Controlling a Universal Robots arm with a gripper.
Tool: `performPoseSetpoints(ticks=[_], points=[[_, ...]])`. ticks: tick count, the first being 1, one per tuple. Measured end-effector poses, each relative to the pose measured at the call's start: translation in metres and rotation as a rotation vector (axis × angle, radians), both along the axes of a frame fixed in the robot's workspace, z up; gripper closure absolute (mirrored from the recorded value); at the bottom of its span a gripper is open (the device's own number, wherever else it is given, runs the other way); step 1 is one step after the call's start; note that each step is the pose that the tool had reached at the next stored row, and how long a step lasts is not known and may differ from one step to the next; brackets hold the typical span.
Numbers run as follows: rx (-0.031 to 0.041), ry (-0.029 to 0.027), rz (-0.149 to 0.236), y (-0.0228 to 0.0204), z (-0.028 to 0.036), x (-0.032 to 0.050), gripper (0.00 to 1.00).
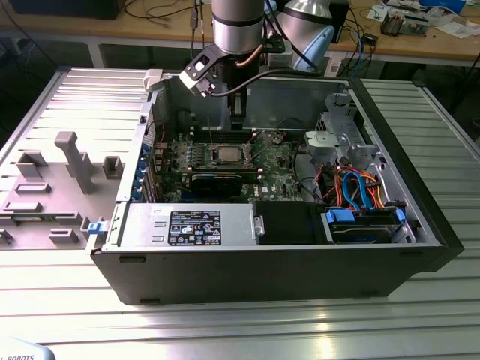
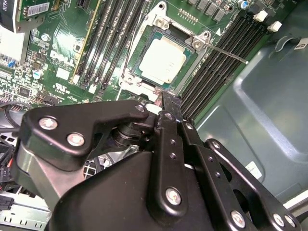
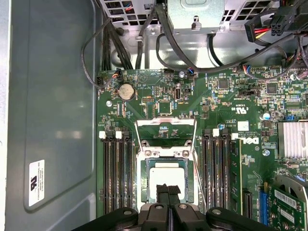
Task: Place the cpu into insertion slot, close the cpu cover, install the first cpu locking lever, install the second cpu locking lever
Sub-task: 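Close the cpu cover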
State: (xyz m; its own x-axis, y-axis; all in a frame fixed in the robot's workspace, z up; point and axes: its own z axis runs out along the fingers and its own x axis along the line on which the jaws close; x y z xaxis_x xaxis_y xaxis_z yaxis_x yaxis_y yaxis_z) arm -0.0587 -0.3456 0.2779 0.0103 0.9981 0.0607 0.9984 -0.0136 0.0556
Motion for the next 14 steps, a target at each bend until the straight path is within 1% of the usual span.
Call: performPoseSetpoints(ticks=[3,14], points=[[0.0,0.0,0.0,0.0,0.0,0.0043,0.89],[0.0,0.0,0.0,0.0,0.0,0.0095,0.89]])
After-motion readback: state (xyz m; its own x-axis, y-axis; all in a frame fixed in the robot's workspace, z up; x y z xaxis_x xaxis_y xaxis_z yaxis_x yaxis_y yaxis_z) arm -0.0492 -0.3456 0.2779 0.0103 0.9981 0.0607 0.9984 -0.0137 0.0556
